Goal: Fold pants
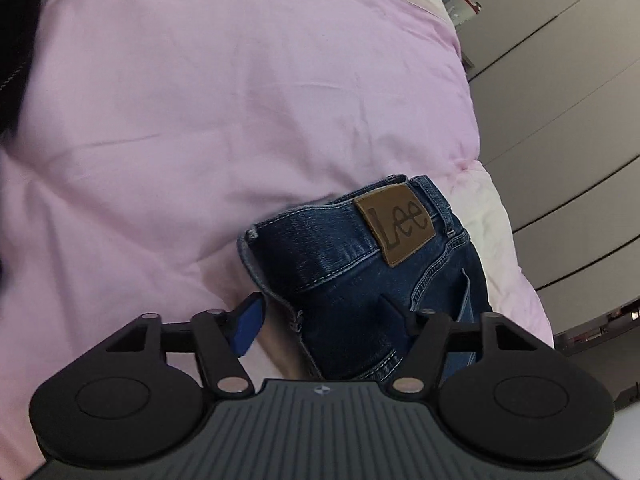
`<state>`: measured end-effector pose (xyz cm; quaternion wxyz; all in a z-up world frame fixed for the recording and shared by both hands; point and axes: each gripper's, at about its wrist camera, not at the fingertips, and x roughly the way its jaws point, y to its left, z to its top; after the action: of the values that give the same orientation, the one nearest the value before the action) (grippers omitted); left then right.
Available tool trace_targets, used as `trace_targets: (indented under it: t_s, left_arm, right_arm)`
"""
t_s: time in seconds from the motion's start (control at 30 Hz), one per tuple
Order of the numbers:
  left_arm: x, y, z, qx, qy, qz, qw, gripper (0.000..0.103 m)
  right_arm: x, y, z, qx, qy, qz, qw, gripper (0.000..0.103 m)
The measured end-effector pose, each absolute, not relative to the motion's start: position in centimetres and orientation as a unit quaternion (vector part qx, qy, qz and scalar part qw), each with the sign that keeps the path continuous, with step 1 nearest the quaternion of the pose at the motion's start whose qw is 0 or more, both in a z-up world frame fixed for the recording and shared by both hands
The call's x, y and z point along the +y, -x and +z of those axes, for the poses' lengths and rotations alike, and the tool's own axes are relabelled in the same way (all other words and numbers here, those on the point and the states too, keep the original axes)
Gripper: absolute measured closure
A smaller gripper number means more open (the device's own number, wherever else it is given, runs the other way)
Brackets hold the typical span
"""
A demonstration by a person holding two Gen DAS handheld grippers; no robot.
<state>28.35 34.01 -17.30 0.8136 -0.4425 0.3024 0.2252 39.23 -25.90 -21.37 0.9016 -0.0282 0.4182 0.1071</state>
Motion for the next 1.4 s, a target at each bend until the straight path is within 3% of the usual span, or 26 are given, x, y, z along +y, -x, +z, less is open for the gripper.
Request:
trace_targets:
  t_s: [0.03,0.07,0.1,0.2,0.3,0.43,0.47,0.5,0.6,0.8,0.87,1.07,1.33,1.37,1.4]
  left_arm:
    - [34.0,-28.8,-17.1,0.309,0.432,0.236,0.814,0.057]
    - [34.1,-29.2,-16.9,0.315,0.425,0.241,0.813,0.074]
    - [34.0,-29.6,-16.4,0.322,0.411,0.241,0.818,0.081]
    - [32.8,-31.1,-13.5,0.345,0.320,0.248,0.847,0.089]
    - [31.9,-33.0,-12.4,0.378,0.229,0.245,0.863,0.090]
    - [31.4,-34.7,-14.6,0.427,0.191,0.247,0.849,0.090]
    - [30.9,-34.9,-14.6,0.431,0.167,0.243,0.853,0.087]
    - [30.2,-34.9,-14.4,0.436,0.141,0.242,0.855,0.077]
    - [28.4,-34.0,-13.0,0.432,0.081,0.235,0.867,0.069]
    - [21.8,-29.2,-10.8,0.410,0.007,0.121,0.904,0.063]
    - [19.4,-28.2,-11.1,0.418,0.010,0.063,0.906,0.063]
    - [10.7,-28.0,-14.3,0.435,-0.035,-0.053,0.898,0.063]
    - [5.6,-31.2,-19.0,0.436,-0.036,-0.026,0.899,0.063]
    - [5.6,-31.5,-18.7,0.431,-0.032,-0.027,0.901,0.078]
    - [5.8,-31.7,-18.1,0.424,-0.024,-0.027,0.905,0.085]
  right_arm:
    - [-25.0,-38.9,-21.3,0.420,0.022,0.117,0.899,0.023]
    - [-24.1,-38.6,-21.3,0.422,0.021,0.127,0.898,0.023]
    - [-23.2,-38.3,-21.3,0.423,0.023,0.139,0.895,0.023]
    - [-20.2,-37.7,-21.2,0.424,0.030,0.183,0.887,0.026]
    - [-16.7,-37.0,-21.2,0.423,0.027,0.236,0.874,0.026]
    - [-10.8,-36.3,-21.5,0.409,0.051,0.307,0.858,0.026]
    - [-9.3,-36.0,-21.6,0.403,0.059,0.322,0.854,0.026]
    - [-8.0,-35.7,-21.6,0.398,0.067,0.336,0.851,0.026]
    - [-4.8,-35.2,-21.7,0.378,0.097,0.364,0.846,0.026]
    - [-1.7,-35.0,-22.0,0.358,0.152,0.375,0.841,0.026]
    - [-1.8,-34.9,-22.1,0.361,0.156,0.377,0.839,0.030]
    - [-2.7,-34.3,-22.2,0.356,0.185,0.347,0.848,0.059]
    - [-5.9,-34.4,-22.4,0.344,0.218,0.315,0.857,0.063]
    - [-6.3,-34.4,-22.5,0.340,0.228,0.313,0.857,0.064]
    - [-6.6,-34.3,-22.6,0.333,0.239,0.313,0.856,0.064]
